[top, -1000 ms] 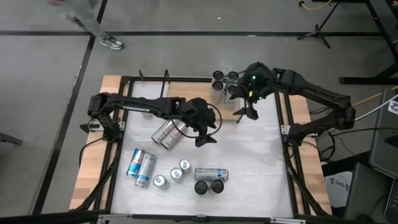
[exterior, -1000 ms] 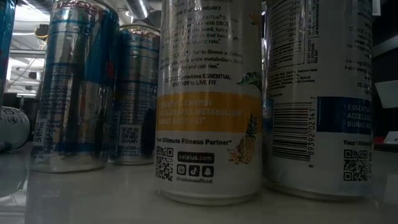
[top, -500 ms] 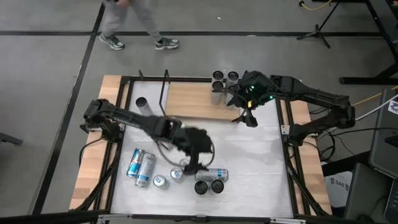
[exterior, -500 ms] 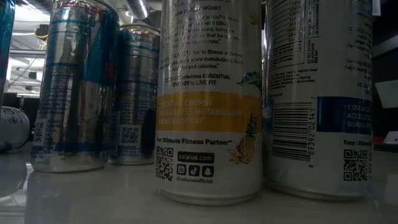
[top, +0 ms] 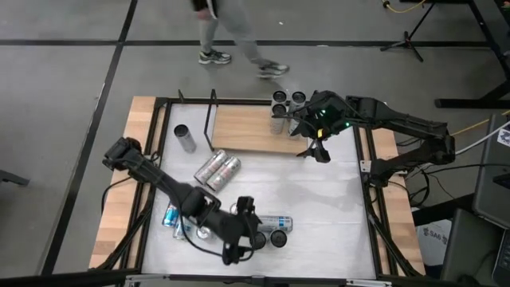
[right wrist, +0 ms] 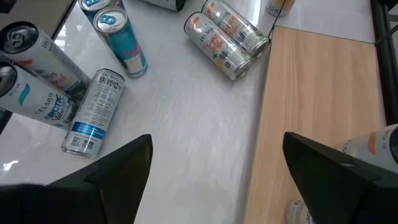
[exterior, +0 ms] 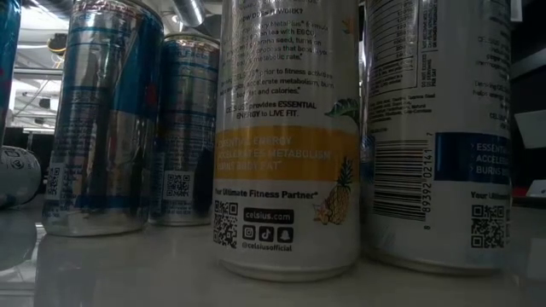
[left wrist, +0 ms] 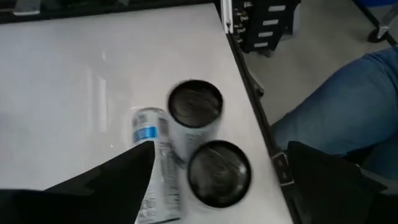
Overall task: Place canned beverage on shelf
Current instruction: Put the white soda can aligned with the other white soda can on the shelf
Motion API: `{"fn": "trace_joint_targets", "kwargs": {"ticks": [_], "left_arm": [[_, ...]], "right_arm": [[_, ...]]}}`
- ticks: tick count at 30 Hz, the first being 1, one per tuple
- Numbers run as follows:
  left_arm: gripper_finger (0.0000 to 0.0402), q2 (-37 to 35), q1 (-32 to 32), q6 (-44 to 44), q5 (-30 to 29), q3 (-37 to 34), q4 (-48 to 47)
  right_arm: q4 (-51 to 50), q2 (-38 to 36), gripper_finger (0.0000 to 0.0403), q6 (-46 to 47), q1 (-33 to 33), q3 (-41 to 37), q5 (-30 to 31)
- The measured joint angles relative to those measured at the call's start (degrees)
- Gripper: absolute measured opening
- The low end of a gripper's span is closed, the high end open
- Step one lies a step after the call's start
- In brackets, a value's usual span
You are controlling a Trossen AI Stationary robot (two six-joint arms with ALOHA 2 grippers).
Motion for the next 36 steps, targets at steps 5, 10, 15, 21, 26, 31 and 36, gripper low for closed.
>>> {"fn": "trace_joint_targets", "kwargs": {"ticks": [5,10,15,21,26,31,36], "left_arm": [[0.0357,2.11,-1.19,-2.62,-0.82,-0.04,-0.09],[0.0357,4.66,-2.04,-4.26,-1.07,-0.04,-0.13],[0.0357,6.22,-1.87,-4.27,-2.74,-0.04,-0.09],[0.0357,8.17,-1.76,-4.33,-2.76,-0.09,0.04],[0.0357,8.52,-1.60,-4.33,-2.83,-0.09,0.22],[0.0357,8.85,-1.30,-4.33,-3.90,-0.09,0.26],[0.0357,8.85,-0.56,-4.33,-3.65,-0.09,0.30]], "right_arm": [[0.09,0.04,0.0351,0.02,0.00,-0.02,-0.13],[0.09,0.04,0.0351,0.02,0.00,-0.02,-0.51],[0.11,0.04,0.0351,0.02,0.00,-0.02,-0.57],[0.07,0.04,0.0351,0.02,0.00,-0.02,-0.55],[0.07,0.04,0.0351,0.00,0.00,-0.02,-0.57],[0.04,0.04,0.0351,0.00,0.00,-0.02,-0.57],[0.00,0.04,0.0351,0.00,0.00,-0.02,-0.57]]}}
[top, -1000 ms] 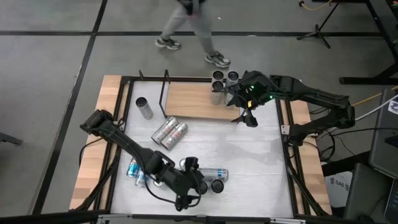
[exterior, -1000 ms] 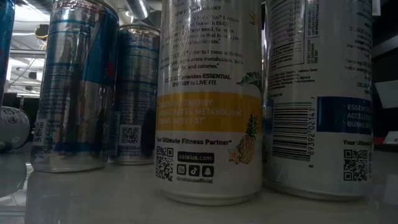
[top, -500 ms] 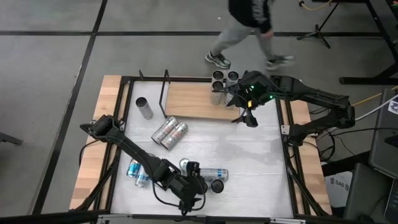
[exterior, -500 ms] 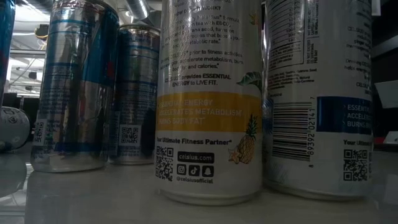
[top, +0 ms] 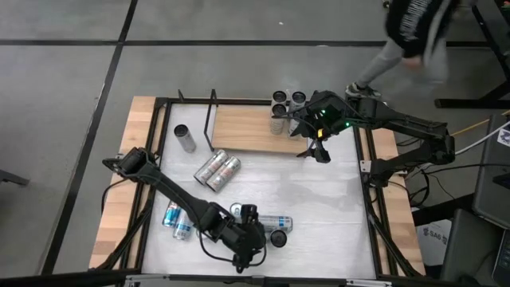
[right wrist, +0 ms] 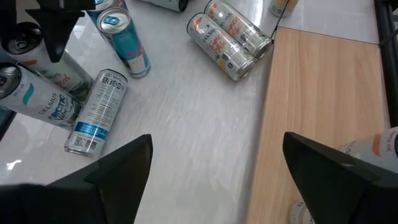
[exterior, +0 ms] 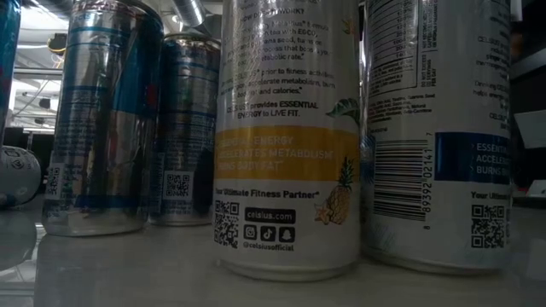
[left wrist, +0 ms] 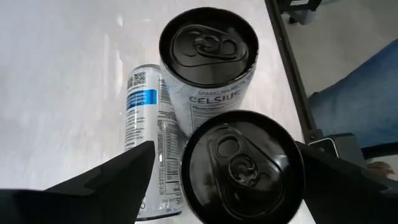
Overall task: Place canned beverage on shelf
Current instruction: Put the white soda can aligned with the other white soda can on the shelf
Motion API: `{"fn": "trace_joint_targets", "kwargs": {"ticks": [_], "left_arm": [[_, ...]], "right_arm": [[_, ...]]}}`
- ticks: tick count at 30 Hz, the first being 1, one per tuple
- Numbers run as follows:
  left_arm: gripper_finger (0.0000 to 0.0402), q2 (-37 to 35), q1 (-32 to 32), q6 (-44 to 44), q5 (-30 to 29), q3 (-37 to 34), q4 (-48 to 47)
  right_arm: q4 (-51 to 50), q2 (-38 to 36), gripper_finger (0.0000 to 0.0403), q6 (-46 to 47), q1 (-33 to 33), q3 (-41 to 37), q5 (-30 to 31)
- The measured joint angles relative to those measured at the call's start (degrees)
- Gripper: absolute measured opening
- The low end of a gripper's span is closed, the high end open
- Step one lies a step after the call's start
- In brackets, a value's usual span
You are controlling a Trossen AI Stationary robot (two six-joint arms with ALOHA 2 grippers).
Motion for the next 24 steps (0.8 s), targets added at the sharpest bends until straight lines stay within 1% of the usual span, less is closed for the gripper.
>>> {"fn": "trace_joint_targets", "kwargs": {"ticks": [4,7,11,19,21,24], "left_arm": [[0.0355,0.50,0.43,-0.26,1.70,0.02,0.27],[0.0345,0.89,0.42,-0.97,2.18,0.00,0.01],[0.0318,1.26,0.61,-1.11,2.22,0.00,0.85],[0.0244,1.16,0.67,-1.21,3.33,0.00,1.14],[0.0236,1.12,0.67,-1.33,3.51,0.00,1.14],[0.0236,1.09,0.85,-2.38,4.24,0.00,1.18]], "right_arm": [[-0.02,0.00,0.0351,0.00,0.00,0.00,0.00],[-0.07,0.00,0.0351,0.00,0.00,0.00,-0.02],[-0.10,0.00,0.0351,0.00,0.00,0.00,0.00],[-0.09,0.00,0.0351,0.00,0.00,0.00,0.00],[-0.09,0.00,0.0351,0.00,0.00,-0.01,0.00],[-0.07,0.00,0.0351,0.00,0.00,-0.02,0.00]]}}
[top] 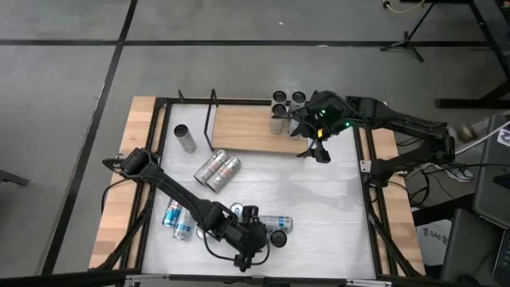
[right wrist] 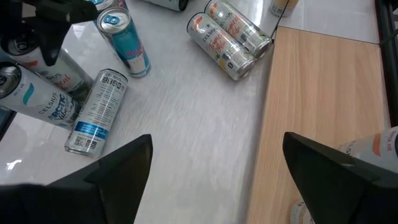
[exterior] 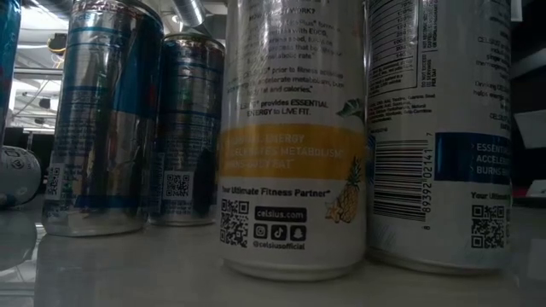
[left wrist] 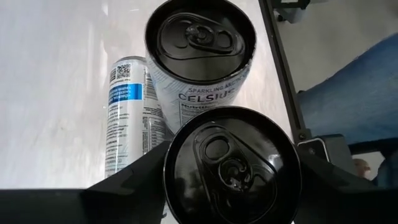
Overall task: Place canned beverage on shelf
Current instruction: Put the white soda can aligned with the other white soda can on the shelf
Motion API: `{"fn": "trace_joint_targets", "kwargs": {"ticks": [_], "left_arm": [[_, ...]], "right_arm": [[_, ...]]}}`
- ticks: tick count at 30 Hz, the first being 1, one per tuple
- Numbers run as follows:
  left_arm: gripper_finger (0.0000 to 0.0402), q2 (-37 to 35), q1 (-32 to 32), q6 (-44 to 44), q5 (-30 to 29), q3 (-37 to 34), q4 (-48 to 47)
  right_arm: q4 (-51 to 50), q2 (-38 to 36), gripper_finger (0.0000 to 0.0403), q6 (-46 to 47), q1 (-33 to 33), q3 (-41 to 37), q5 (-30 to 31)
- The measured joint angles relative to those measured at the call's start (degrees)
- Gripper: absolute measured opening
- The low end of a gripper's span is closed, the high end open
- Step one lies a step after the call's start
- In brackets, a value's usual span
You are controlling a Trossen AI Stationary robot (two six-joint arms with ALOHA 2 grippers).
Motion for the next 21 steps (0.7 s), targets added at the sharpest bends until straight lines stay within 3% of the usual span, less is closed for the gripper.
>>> {"fn": "trace_joint_targets", "kwargs": {"ticks": [10,21], "left_arm": [[0.0238,-1.13,0.85,-1.84,3.41,0.00,0.36],[0.0241,-7.07,2.42,-3.52,4.92,0.00,-0.09]], "right_arm": [[0.06,0.00,0.0351,0.00,-0.01,0.00,0.00],[0.04,0.00,0.0351,-0.02,-0.13,0.00,0.52]]}}
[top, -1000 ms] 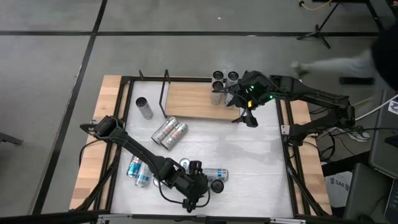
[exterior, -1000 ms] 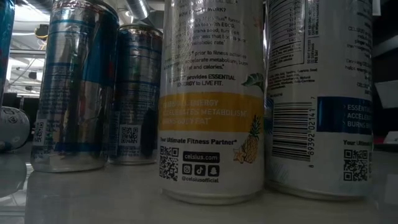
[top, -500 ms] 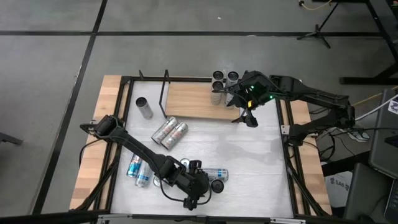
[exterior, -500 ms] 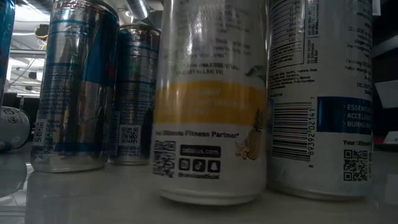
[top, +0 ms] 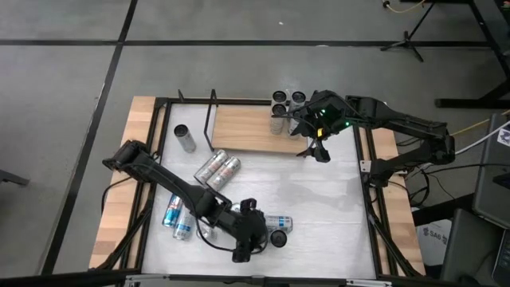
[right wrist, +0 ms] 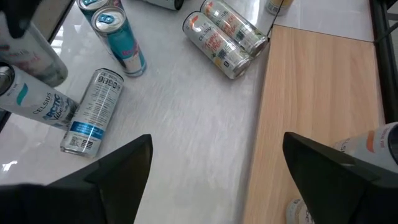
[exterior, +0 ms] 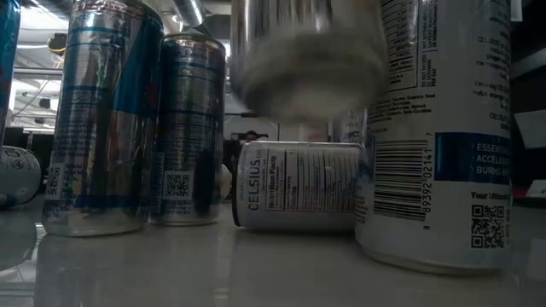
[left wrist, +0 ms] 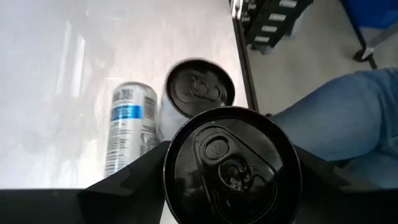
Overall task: Place canned beverage on shelf
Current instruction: Put the white soda can aligned with the other white soda can on the shelf
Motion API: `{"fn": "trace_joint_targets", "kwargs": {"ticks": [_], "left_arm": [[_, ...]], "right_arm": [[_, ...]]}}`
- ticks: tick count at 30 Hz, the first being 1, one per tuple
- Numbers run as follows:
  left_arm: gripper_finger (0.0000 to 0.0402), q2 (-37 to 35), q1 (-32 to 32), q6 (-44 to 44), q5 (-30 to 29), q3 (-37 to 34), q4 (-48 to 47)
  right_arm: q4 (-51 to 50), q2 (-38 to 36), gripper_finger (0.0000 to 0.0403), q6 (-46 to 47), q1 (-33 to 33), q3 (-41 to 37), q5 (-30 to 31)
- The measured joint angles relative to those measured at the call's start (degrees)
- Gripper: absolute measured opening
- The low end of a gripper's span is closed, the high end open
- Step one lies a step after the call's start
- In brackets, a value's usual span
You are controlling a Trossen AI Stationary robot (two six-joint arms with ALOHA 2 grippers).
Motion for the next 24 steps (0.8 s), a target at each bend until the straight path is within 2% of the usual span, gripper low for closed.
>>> {"fn": "trace_joint_targets", "kwargs": {"ticks": [13,19,24], "left_arm": [[0.0242,-7.81,4.20,0.92,-0.29,0.00,-1.95],[0.0243,-10.26,8.00,5.38,-0.14,0.00,-3.71],[0.0243,-10.52,12.25,12.72,0.32,0.00,-6.47]], "right_arm": [[0.01,0.00,0.0351,-0.01,0.01,0.00,0.04],[0.04,0.00,0.0351,-0.01,0.00,0.00,0.07],[0.05,0.00,0.0351,-0.01,0.02,0.00,0.05]]}}
